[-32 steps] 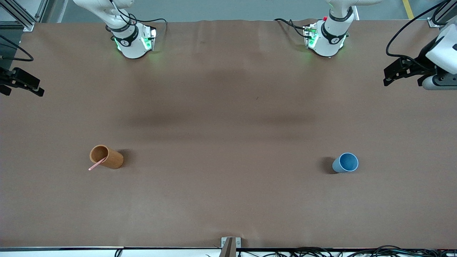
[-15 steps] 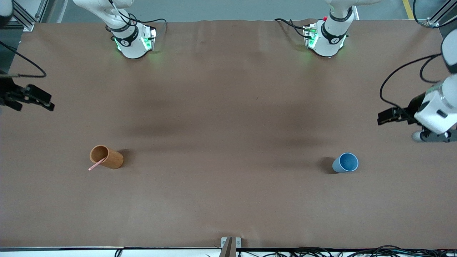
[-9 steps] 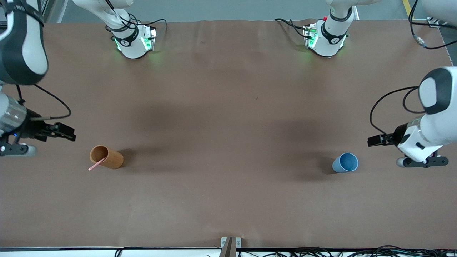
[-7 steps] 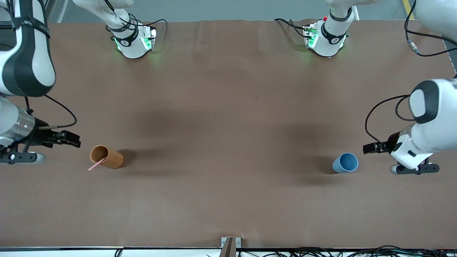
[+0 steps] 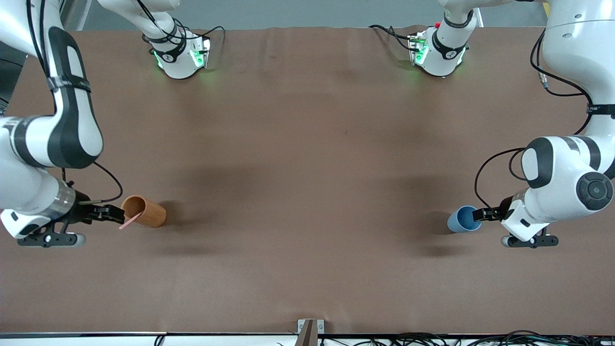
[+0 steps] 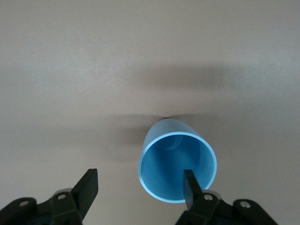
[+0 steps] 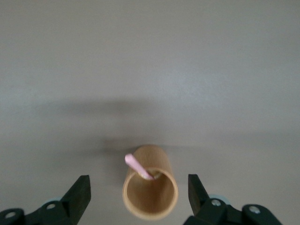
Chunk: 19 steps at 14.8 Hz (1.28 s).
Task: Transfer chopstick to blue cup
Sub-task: 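Grasp the pink chopstick with the right gripper while the left gripper grasps the blue cup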
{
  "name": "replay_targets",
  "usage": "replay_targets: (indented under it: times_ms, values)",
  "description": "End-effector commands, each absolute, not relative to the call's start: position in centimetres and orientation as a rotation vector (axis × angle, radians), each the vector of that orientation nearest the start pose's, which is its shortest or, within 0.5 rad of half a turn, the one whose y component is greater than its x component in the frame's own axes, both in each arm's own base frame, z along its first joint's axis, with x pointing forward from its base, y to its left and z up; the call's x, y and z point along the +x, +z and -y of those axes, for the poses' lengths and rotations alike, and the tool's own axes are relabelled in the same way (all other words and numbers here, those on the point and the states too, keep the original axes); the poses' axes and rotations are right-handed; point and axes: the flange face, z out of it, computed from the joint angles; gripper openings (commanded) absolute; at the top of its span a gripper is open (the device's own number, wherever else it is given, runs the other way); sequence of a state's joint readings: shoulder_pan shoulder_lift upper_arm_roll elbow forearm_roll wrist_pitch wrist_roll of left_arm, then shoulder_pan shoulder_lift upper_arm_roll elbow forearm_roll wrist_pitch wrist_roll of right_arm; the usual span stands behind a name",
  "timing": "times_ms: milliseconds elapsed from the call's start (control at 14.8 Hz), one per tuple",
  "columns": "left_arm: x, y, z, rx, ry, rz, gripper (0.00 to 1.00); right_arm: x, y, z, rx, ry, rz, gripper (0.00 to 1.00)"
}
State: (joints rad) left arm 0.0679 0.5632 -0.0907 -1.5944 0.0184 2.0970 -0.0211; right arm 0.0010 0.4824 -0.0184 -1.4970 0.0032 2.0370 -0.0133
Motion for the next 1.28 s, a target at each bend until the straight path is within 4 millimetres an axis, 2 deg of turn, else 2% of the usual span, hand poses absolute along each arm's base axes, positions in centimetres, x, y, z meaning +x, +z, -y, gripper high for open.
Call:
replay_targets:
  times_ms: [0,270,405,473,541,676,811,1014,1081,1216]
  values:
    - [68.7,28.3,0.2,-3.173,0.107,-0.073,0.76,70.9,38.7,0.7,-3.13,-0.135,-0.012,0.86]
    - [68.8,26.7,0.9,-3.176,0.12,-0.07,0.49,70.9,38.4,0.4,-3.13,-0.144,-0.005,0.6]
    - [68.8,26.1,0.5,-3.177,0.13,-0.07,0.29,70.8,38.1,0.4,-3.13,-0.132,-0.003,0.51]
    - [68.9,26.4,0.6,-3.176,0.122,-0.075,0.15,70.7,37.8,0.3,-3.13,-0.125,0.0,0.47]
    - [68.9,26.7,0.7,-3.176,0.115,-0.087,0.07,70.6,37.6,0.3,-3.131,-0.118,-0.001,0.46]
    - [69.0,27.9,1.8,-3.178,0.095,-0.11,0.01,70.5,37.4,0.0,-3.129,-0.115,0.005,0.45]
    - [68.8,31.2,5.2,-3.188,0.042,-0.171,0.0,70.5,37.3,-0.1,-3.129,-0.113,0.008,0.43]
    - [67.4,35.8,10.7,-3.195,0.053,-0.27,0.01,70.2,36.6,0.0,-3.129,-0.094,0.005,0.36]
    - [66.9,36.4,12.7,-3.195,0.076,-0.316,0.01,70.1,36.4,0.1,-3.13,-0.087,0.003,0.32]
    - [65.8,37.1,18.2,-3.2,0.097,-0.439,0.01,70.0,36.2,0.0,-3.129,-0.079,0.002,0.21]
